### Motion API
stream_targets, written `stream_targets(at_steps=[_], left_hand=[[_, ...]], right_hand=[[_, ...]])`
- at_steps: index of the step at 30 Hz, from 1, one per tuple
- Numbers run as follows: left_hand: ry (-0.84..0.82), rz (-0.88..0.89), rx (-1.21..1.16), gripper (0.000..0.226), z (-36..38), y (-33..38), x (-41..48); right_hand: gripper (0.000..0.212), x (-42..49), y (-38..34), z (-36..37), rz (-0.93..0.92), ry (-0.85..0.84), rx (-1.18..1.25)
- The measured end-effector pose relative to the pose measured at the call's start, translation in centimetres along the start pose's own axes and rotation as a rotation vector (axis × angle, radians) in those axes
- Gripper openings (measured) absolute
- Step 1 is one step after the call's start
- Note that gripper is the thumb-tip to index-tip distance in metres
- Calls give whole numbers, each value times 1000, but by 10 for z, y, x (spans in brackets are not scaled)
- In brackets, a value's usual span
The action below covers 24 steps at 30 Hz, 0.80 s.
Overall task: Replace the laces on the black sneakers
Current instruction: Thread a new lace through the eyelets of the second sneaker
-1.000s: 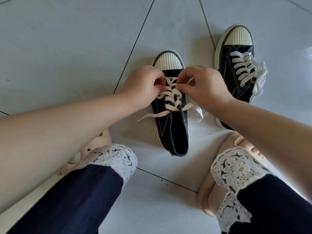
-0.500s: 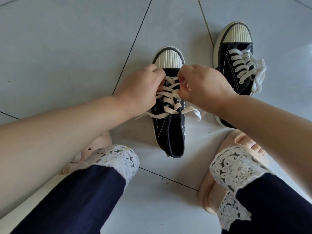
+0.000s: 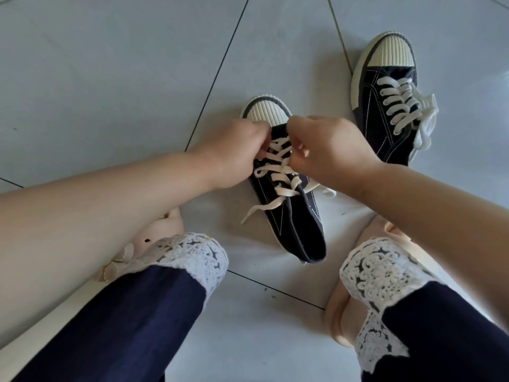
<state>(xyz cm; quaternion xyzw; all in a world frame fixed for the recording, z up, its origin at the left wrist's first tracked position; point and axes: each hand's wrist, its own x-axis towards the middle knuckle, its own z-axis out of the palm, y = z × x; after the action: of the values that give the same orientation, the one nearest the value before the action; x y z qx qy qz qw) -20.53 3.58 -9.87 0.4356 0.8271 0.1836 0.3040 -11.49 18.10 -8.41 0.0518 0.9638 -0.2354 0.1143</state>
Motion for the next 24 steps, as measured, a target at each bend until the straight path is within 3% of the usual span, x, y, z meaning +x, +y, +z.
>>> stream_targets(at_steps=[3,9,12,19,22,24], left_hand=[[155,-16,-157,12,6,-2,-5],[157,3,-142,14,13,-2,-12],[145,-21,-90,13,8,0,-7],[-163,126,222,17,-12,4,1],[-130,66,247,16,-19,1,5],[-6,7,122,16,-17,-6,1]], right_hand=[[11,-8,7,3,172,69,317],[14,-12,7,16,383,43,667],[9,-3,8,12,325,0,541],[16,19,4,-15,-108,-282,-203],[17,24,-3,-20,-152,-323,-320],[11,20,2,-18,-122,-261,-204]])
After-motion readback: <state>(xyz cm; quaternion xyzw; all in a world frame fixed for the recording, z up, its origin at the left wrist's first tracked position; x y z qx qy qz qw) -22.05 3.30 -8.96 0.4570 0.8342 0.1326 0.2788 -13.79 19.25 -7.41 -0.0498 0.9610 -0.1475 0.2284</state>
